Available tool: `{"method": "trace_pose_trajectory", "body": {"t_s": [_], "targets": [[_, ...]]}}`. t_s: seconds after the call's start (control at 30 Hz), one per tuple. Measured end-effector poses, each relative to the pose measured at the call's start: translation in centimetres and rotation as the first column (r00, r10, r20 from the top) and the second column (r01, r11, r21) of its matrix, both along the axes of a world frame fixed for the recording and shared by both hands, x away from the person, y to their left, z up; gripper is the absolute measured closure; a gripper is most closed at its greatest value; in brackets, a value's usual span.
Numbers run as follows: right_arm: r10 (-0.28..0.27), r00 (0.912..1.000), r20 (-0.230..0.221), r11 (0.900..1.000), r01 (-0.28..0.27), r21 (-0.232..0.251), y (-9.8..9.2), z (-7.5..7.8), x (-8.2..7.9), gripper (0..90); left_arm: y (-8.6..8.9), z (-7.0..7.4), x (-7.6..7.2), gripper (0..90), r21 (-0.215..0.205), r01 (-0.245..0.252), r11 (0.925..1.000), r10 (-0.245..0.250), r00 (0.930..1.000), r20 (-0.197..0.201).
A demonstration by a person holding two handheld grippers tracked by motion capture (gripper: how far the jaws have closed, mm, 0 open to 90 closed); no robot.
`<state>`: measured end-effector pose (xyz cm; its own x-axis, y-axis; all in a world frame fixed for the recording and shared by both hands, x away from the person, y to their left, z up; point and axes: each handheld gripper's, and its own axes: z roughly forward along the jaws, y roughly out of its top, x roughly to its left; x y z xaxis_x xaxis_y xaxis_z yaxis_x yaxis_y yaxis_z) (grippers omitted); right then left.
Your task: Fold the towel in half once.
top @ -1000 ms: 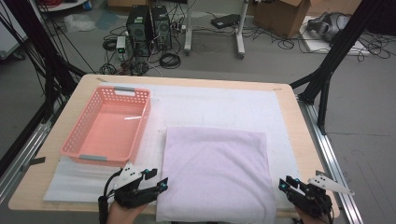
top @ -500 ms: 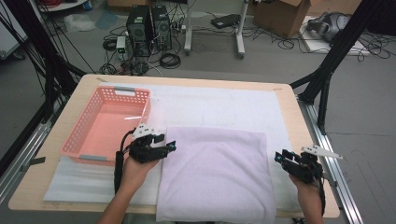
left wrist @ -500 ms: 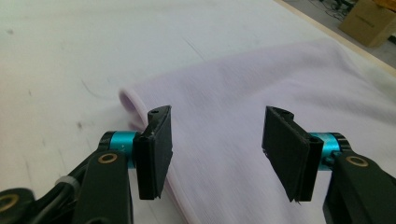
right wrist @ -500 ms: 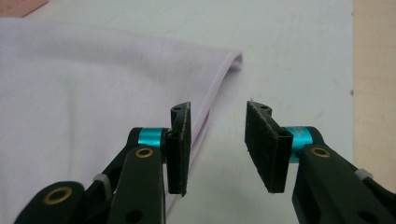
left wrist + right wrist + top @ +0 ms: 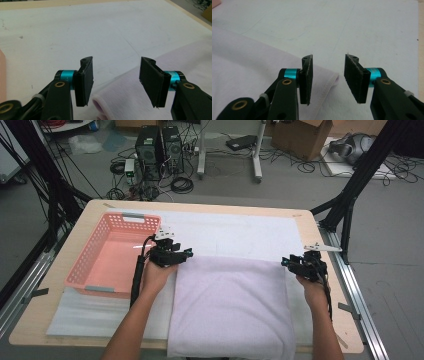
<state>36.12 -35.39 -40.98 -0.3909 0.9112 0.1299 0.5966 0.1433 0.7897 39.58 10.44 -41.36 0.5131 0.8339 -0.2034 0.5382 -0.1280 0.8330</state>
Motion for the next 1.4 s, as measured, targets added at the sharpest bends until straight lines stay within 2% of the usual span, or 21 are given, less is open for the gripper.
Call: {"method": "trace_pose_trajectory", "body": {"t_s": [0.03,0.2,0.3,0.37,0.43,0.47,0.53,0.57,0.6,0.67,0.7,0.73,0.8,0.9,1.0,1.07,1.13,1.2,1.27,1.37,1.4], "targets": [[0.018,0.9997,-0.017,1.000,-0.018,-0.002,0.1,-0.4,1.1,55.8,-0.4,-0.7,0.7,44.3,0.049,0.008,0.9988,-0.008,0.9999,-0.008],[0.088,0.9942,-0.062,0.996,-0.090,-0.028,1.2,-1.7,2.9,53.3,-1.5,-1.9,1.2,44.1,0.144,0.027,0.9892,-0.025,0.9995,-0.018],[0.126,0.9833,-0.131,0.989,-0.135,-0.063,1.8,-2.8,3.4,53.1,-1.8,-2.6,1.5,43.4,0.180,0.031,0.9831,-0.024,0.9988,-0.042],[0.134,0.9823,-0.131,0.987,-0.145,-0.074,2.0,-2.9,3.3,57.4,-1.9,-3.2,1.7,43.4,0.197,0.041,0.9796,-0.028,0.9974,-0.067],[0.168,0.9770,-0.132,0.980,-0.179,-0.084,2.2,-2.8,3.1,76.1,-2.0,-3.2,1.6,45.6,0.211,0.037,0.9767,-0.026,0.9982,-0.054],[0.178,0.9756,-0.129,0.978,-0.190,-0.089,2.5,-2.8,2.8,80.7,-2.0,-3.1,1.4,54.1,0.248,0.047,0.9677,-0.038,0.9984,-0.043],[0.177,0.9772,-0.118,0.972,-0.192,-0.137,3.0,-2.6,2.5,84.2,-2.1,-2.7,1.0,89.1,0.283,0.089,0.9550,-0.078,0.9956,-0.051],[0.179,0.9776,-0.111,0.969,-0.194,-0.151,3.1,-2.5,2.5,84.8,-2.2,-2.6,0.9,89.5,0.304,0.092,0.9482,-0.082,0.9956,-0.045],[0.171,0.9806,-0.096,0.970,-0.184,-0.158,3.1,-2.3,2.4,85.2,-2.1,-2.3,0.8,89.8,0.295,0.071,0.9528,-0.069,0.9975,-0.018],[0.135,0.9905,-0.025,0.982,-0.137,-0.127,2.8,-1.5,2.1,85.5,-1.6,-1.3,0.6,89.9,0.211,0.005,0.9774,-0.013,0.9991,0.039],[0.124,0.9921,0.023,0.986,-0.120,-0.119,2.6,-0.9,2.0,85.6,-1.4,-0.7,0.5,90.0,0.183,-0.026,0.9829,0.010,0.9963,0.086],[0.124,0.9921,0.023,0.986,-0.120,-0.119,2.6,-0.9,2.0,85.6,-1.4,-0.7,0.5,90.0,0.183,-0.026,0.9829,0.010,0.9963,0.086],[0.105,0.9859,0.130,0.988,-0.088,-0.127,2.5,0.8,1.5,85.6,-0.9,0.9,0.1,90.0,0.138,-0.118,0.9833,0.089,0.9755,0.201],[0.054,0.9707,0.234,0.991,-0.023,-0.133,2.3,2.1,1.3,85.5,0.6,1.7,0.1,90.0,0.050,-0.204,0.9777,0.187,0.9526,0.240],[0.037,0.9764,0.213,0.997,-0.023,-0.070,2.0,1.6,1.4,85.3,0.7,1.4,0.1,89.7,0.053,-0.169,0.9842,0.155,0.9683,0.196],[0.066,0.9852,0.158,0.993,-0.049,-0.110,2.3,0.8,1.9,80.9,0.3,1.2,0.1,86.5,0.056,-0.143,0.9882,0.130,0.9738,0.187],[0.032,0.9954,0.090,0.983,-0.015,-0.184,2.6,-0.1,2.3,67.6,-0.8,0.9,0.2,76.8,0.051,-0.119,0.9916,0.109,0.9797,0.168],[0.007,0.9976,0.069,0.985,0.005,-0.175,2.5,-0.3,2.4,64.5,-1.7,0.3,0.5,69.7,0.046,-0.094,0.9945,0.086,0.9840,0.156],[-0.031,0.9956,0.088,0.986,0.045,-0.160,2.0,-0.1,2.1,59.3,-2.5,-0.7,1.2,55.2,0.101,-0.075,0.9921,0.062,0.9903,0.125],[-0.040,0.9951,0.091,0.988,0.053,-0.143,1.1,0.1,1.8,58.3,-2.5,-1.5,1.9,46.2,0.103,-0.077,0.9917,0.067,0.9936,0.090],[-0.041,0.9954,0.087,0.991,0.052,-0.124,0.8,0.1,1.7,57.6,-2.7,-2.3,2.6,43.6,0.105,-0.066,0.9923,0.063,0.9973,0.037]]}}
